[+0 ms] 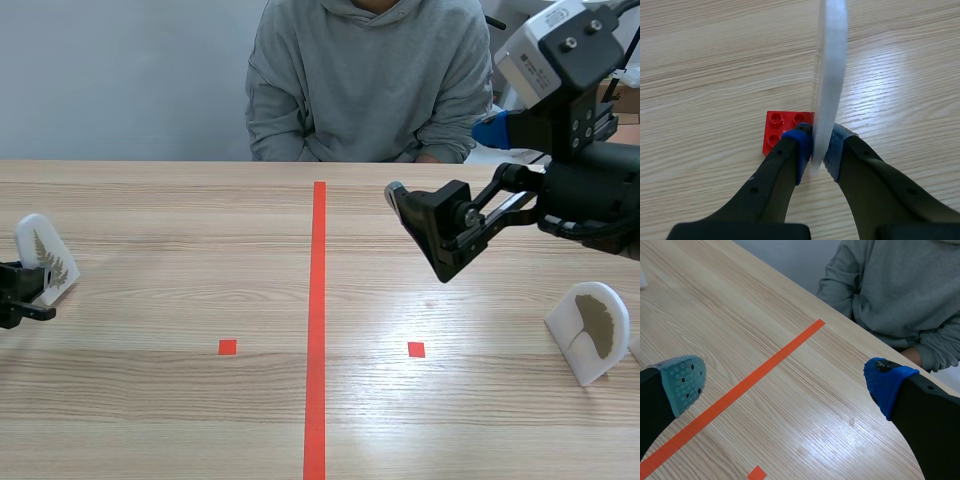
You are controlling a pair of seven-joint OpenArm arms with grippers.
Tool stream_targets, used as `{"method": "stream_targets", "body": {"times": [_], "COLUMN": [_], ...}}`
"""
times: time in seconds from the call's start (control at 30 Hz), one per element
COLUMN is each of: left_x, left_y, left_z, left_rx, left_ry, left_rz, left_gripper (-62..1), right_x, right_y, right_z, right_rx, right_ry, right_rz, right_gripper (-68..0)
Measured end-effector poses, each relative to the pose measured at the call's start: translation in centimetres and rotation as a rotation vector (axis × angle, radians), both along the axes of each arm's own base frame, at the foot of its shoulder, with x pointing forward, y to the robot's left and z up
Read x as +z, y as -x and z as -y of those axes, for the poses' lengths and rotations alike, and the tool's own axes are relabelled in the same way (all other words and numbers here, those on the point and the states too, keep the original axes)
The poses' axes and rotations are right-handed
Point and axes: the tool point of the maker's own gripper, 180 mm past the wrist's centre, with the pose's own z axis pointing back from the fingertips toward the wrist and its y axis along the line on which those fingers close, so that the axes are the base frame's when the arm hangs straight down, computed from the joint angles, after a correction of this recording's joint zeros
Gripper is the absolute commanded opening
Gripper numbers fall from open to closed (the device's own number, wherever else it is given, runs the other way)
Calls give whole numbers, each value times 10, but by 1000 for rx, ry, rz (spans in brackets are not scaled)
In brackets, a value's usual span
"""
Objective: Do the leaf sorting experiment
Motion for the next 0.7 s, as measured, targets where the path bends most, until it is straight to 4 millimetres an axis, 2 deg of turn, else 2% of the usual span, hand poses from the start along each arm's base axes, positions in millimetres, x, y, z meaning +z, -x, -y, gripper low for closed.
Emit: {"method": "stream_targets", "body": {"times": [0.13,0.3,0.37,0.6,0.63,0.7], "left_x": [1,0,0,-2,-2,-3], "left_y": [-1,-2,-1,-2,-2,-2], "left_z": [-7,-10,-10,-7,-6,-3], "left_rx": [35,47,43,43,42,42], "left_ry": [-24,-41,-48,-40,-36,-31], "left_rz": [8,10,7,7,7,7], "left_gripper": [-559,-432,-403,-384,-348,-231], "right_x": [0,0,0,0,0,-1], "right_y": [0,0,0,0,0,0], "right_z": [0,0,0,0,0,0], "right_rx": [0,0,0,0,0,-2], "right_ry": [0,0,0,0,1,5], "right_rz": [0,0,0,0,-1,-6], "right_gripper": [-8,-8,-8,-8,-8,-8]}}
